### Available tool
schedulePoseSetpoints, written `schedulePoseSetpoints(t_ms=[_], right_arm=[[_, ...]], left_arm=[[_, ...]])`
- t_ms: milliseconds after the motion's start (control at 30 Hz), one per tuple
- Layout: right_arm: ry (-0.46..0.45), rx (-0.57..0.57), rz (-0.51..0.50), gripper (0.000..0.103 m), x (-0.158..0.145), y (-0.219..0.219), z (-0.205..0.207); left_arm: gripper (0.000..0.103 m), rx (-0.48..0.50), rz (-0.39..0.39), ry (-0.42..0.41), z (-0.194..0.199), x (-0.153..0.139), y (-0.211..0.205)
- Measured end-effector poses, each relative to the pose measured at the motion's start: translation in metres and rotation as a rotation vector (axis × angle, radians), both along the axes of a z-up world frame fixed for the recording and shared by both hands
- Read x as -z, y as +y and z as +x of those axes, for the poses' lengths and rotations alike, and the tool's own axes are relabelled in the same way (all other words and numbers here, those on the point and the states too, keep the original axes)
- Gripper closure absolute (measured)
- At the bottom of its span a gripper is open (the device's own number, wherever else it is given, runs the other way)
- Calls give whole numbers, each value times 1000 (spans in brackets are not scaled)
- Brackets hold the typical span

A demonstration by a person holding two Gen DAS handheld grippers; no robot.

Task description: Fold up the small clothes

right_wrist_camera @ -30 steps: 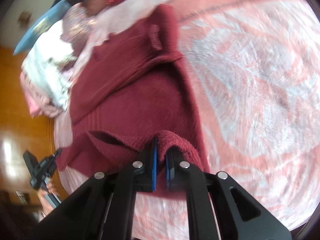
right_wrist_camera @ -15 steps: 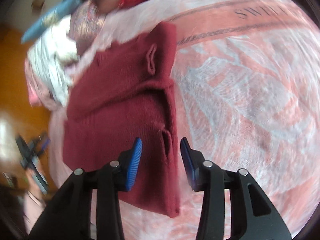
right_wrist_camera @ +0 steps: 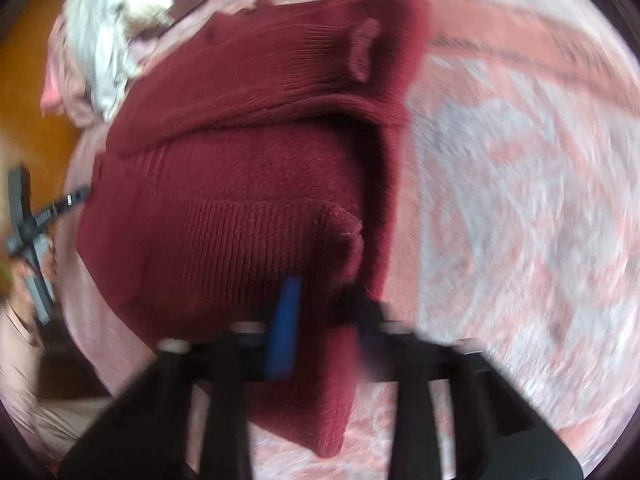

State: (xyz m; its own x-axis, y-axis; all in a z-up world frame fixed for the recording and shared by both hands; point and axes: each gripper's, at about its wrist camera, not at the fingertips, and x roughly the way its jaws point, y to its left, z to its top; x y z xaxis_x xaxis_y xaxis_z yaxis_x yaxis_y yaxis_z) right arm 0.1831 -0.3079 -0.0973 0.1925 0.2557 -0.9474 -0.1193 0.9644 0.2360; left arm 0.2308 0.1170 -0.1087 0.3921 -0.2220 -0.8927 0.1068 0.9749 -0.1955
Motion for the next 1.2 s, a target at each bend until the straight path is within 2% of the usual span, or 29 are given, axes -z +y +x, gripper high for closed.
schedulePoseSetpoints(t_ms=[33,67,100,167,200,267,400,433,467,533,600,633,700,733,867,967,1067,1133,1200], right_arm=[[-19,-23,9,96,-4,4,0],[-33,-42,38,97,-8,6,0],[-48,-58,60,97,-12,7,-1],[-75,-74,110,97,-20,8,-1],[-75,-71,133,97,-21,7,0],[-63,-69,111,95,-18,7,2],[3,-50,69,86,5,7,6],[12,-52,66,79,9,8,7],[16,-56,50,74,12,9,9],[21,-62,42,74,16,10,9],[23,-61,38,81,18,11,11],[15,-66,26,93,17,12,12],[0,-74,37,96,13,9,13],[-5,-72,49,97,11,7,12],[-60,-61,117,97,-11,-7,13],[-126,-42,180,97,-36,-18,15],[-168,-31,225,97,-51,-28,16],[-175,-28,227,97,-53,-29,16],[-154,-30,212,97,-45,-27,16]], left_arm=[[71,30,20,6,-1,2,-4],[81,48,40,11,-1,3,-6],[83,57,47,6,-2,3,-7],[100,75,19,-6,-4,0,-6],[101,85,-32,-5,-4,-3,-4],[101,86,-69,-28,-6,-9,-2],[100,90,-23,-5,-3,2,-4],[99,88,-13,13,-2,7,-5],[89,84,-2,24,-1,11,-5],[75,98,1,38,0,19,-8],[74,112,23,22,0,20,-14],[76,118,33,15,-1,20,-16],[92,133,34,9,0,18,-19],[103,140,28,7,0,17,-20],[103,122,-32,-27,0,0,-14],[103,90,-128,-108,0,-31,1],[103,52,-177,-168,3,-54,16],[103,45,-206,-159,6,-56,23],[103,46,-193,-136,8,-49,23]])
